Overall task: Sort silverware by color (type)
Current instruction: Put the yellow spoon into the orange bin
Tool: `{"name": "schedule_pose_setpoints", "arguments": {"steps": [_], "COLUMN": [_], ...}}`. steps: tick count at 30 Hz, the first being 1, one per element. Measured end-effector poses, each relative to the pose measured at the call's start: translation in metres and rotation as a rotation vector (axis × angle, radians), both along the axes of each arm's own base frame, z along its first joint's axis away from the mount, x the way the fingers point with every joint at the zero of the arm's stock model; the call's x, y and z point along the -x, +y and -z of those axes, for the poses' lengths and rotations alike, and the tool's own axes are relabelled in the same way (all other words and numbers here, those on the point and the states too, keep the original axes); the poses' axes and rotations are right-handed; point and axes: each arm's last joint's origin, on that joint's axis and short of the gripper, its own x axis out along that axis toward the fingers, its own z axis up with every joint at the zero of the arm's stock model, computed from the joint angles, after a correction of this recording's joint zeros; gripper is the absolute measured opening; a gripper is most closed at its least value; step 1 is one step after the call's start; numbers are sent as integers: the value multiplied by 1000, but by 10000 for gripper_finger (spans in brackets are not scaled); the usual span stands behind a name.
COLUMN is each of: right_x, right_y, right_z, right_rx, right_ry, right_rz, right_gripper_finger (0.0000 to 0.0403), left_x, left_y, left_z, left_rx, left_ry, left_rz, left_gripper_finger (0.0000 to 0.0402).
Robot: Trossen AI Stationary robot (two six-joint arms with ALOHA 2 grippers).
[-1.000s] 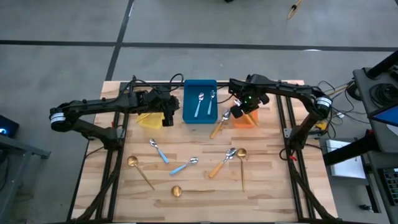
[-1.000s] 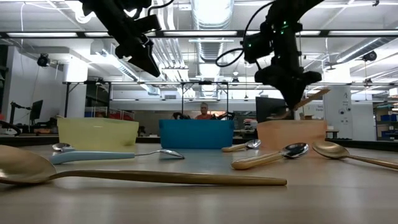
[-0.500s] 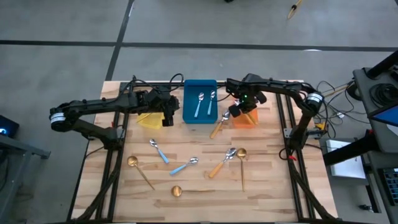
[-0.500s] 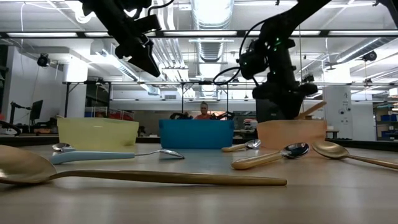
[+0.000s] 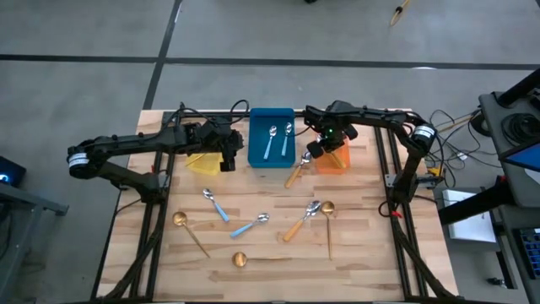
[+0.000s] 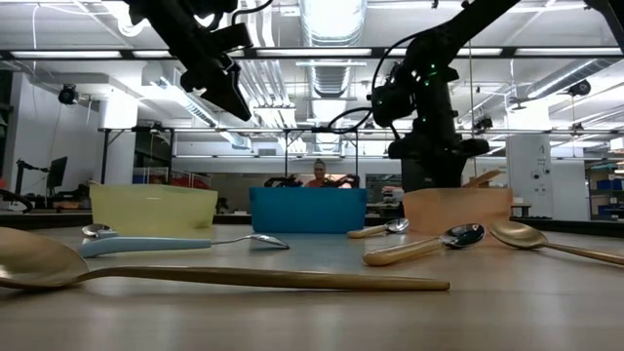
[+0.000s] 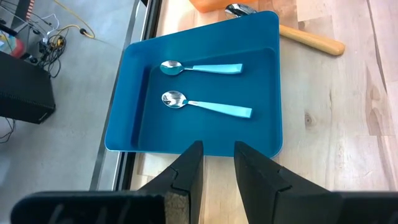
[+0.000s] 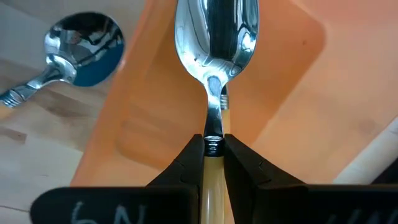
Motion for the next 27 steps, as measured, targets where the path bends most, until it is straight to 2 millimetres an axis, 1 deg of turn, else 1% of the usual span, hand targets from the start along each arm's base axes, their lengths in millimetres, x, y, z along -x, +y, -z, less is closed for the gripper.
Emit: {"name": "schedule_pose_setpoints", "arguments": {"steps": [27], "right_x": [-1], "right_y": [-1], "right_z": [1], "right_rx": [27], "right_ry": [1], "right_rz": [-23], "right_gripper_finger": [28], "left_x": [0], "left_y": [0], "left_z": [0], "left_rx": [0], "left_ry": [0], "left_rz": [0], "left_gripper_finger": [72]}}
